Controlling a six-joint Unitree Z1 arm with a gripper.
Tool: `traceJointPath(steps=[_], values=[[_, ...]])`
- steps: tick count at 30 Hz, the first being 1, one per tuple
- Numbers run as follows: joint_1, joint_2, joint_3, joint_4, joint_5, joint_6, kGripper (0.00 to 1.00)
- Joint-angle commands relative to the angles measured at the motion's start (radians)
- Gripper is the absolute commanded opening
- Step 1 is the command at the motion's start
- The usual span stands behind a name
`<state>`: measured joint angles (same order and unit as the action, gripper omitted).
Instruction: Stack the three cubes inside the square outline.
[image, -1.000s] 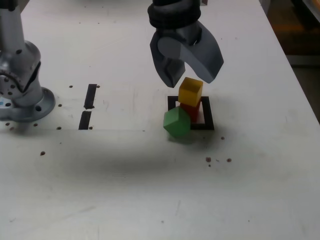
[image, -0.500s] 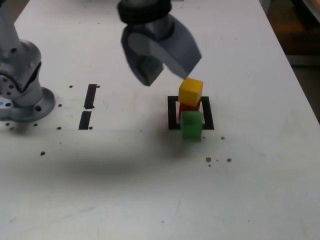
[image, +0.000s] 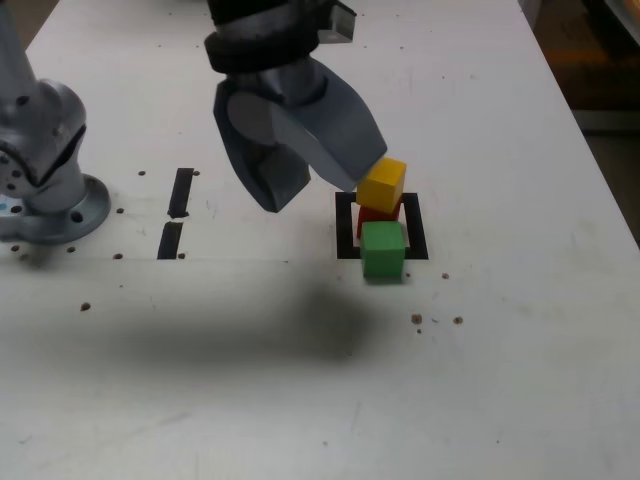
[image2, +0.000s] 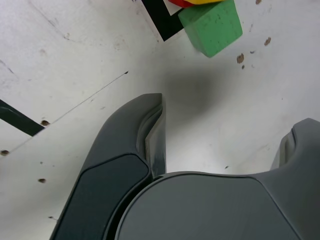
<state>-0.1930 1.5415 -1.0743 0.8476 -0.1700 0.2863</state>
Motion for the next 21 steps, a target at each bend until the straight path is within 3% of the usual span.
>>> traceJointPath(steps=[1, 9, 15, 21], values=[[-0.006, 0.022, -0.01, 0.004, 0.003, -0.036, 0.95], [-0.009, 0.139, -0.07, 0.066, 0.014, -0.207, 0.93], [-0.012, 0.214, -0.17, 0.152, 0.053, -0.259, 0.93], [-0.026, 0.261, -0.247, 0.184, 0.091, -0.297, 0.92]])
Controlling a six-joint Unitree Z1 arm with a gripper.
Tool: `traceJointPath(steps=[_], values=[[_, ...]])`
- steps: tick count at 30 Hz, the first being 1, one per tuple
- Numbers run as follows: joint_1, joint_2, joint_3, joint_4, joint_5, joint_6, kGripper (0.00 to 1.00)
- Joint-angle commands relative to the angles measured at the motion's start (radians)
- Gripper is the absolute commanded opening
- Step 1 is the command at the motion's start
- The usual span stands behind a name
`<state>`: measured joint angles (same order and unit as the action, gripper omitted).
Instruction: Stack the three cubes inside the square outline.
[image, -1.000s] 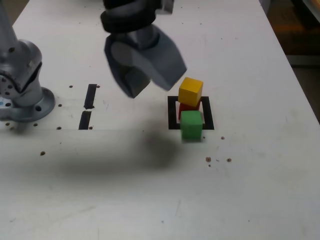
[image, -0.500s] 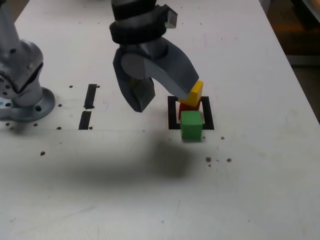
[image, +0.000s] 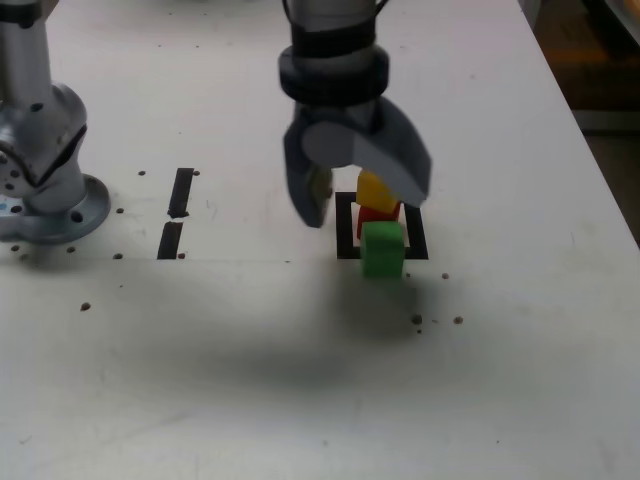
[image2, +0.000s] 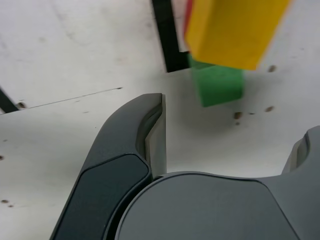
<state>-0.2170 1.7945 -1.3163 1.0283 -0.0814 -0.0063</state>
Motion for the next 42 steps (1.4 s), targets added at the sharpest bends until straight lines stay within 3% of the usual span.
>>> traceJointPath(steps=[1, 13, 42], values=[[-0.002, 0.014, -0.007, 0.005, 0.003, -0.007, 0.92], [-0.002, 0.078, 0.001, -0.011, -0.023, -0.025, 0.89], [-0.002, 0.228, -0.048, -0.051, -0.025, -0.036, 0.86]])
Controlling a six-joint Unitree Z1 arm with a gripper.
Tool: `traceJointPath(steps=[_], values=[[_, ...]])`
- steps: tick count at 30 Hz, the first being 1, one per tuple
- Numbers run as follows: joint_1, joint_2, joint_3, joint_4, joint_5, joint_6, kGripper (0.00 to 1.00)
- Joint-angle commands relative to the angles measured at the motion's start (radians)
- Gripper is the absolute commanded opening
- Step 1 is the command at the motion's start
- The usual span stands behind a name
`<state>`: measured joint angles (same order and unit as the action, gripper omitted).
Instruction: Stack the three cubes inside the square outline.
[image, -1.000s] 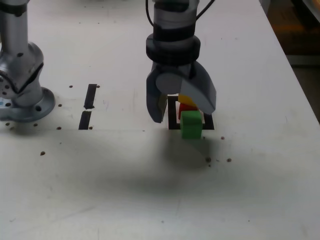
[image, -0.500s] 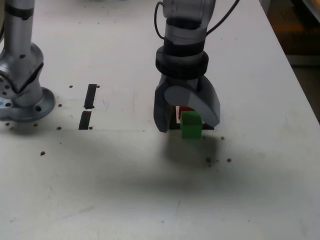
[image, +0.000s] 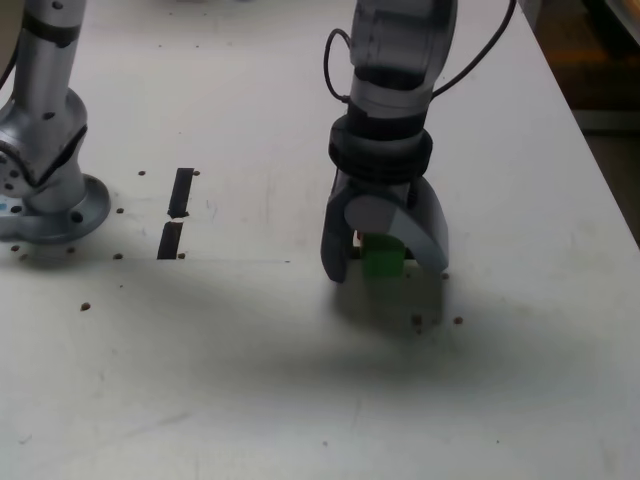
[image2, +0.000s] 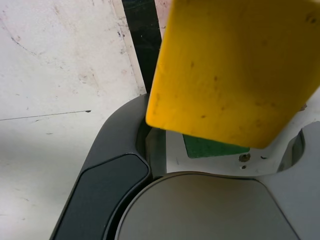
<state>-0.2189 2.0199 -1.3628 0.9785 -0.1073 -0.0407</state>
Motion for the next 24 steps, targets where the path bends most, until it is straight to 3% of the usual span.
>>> traceJointPath(steps=[1, 14, 20, 24], values=[[0.0, 0.004, -0.001, -0.002, 0.002, -0.003, 0.86], [0.001, 0.013, 0.008, -0.007, 0.029, -0.034, 0.82], [0.001, 0.021, 0.011, -0.023, 0.032, -0.052, 0.7], [0.001, 0.023, 0.019, -0.062, 0.023, -0.054, 0.56]])
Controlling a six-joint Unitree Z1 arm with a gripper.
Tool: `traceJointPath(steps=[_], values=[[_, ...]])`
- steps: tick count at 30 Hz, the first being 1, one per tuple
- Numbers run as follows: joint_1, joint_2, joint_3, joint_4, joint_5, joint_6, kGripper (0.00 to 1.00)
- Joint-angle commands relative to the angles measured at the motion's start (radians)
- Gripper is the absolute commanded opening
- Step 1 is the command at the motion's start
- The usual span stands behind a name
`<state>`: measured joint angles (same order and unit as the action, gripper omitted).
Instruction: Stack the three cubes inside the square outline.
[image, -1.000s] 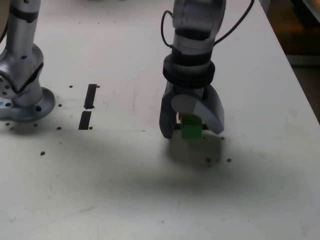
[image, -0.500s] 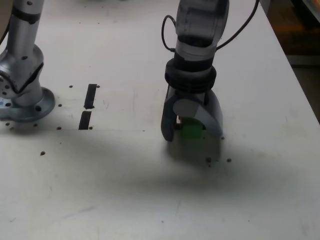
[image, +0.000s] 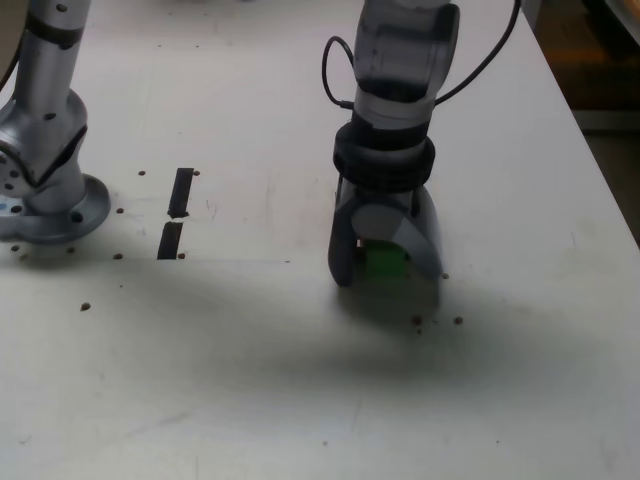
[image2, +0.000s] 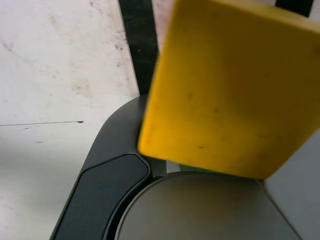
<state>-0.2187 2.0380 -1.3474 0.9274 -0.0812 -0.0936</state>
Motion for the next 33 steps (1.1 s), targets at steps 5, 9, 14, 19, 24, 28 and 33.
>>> traceJointPath(steps=[5, 9, 14, 19, 24, 28, 33], values=[[0.001, 0.002, 0.018, -0.063, -0.014, 0.003, 0.36], [0.001, -0.006, 0.033, -0.097, -0.021, 0.009, 0.24], [0.001, -0.024, 0.059, -0.121, -0.024, 0.011, 0.14], [0.001, -0.053, 0.08, -0.116, -0.022, 0.011, 0.1], [-0.013, -0.104, 0.091, -0.06, -0.031, 0.001, 0.1], [-0.042, -0.154, 0.091, -0.007, -0.032, -0.032, 0.1], [-0.082, -0.22, 0.081, 0.064, -0.026, -0.082, 0.1]])
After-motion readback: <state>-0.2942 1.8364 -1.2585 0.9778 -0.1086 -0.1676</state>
